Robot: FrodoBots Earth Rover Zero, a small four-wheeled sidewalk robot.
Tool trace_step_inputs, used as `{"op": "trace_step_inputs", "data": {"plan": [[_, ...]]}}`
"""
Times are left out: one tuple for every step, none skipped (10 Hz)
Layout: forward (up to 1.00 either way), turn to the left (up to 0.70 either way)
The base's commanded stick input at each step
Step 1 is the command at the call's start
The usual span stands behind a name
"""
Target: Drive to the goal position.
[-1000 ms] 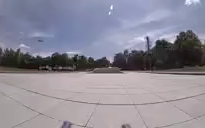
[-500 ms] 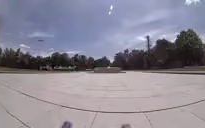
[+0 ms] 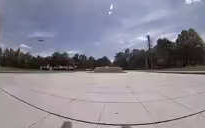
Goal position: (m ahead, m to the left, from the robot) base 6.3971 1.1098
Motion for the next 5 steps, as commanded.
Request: {"op": "trace_step_inputs", "data": {"plan": [[0.7,0.0],[0.7,0.0],[0.7,0.0],[0.7,0.0],[0.7,0.0]]}}
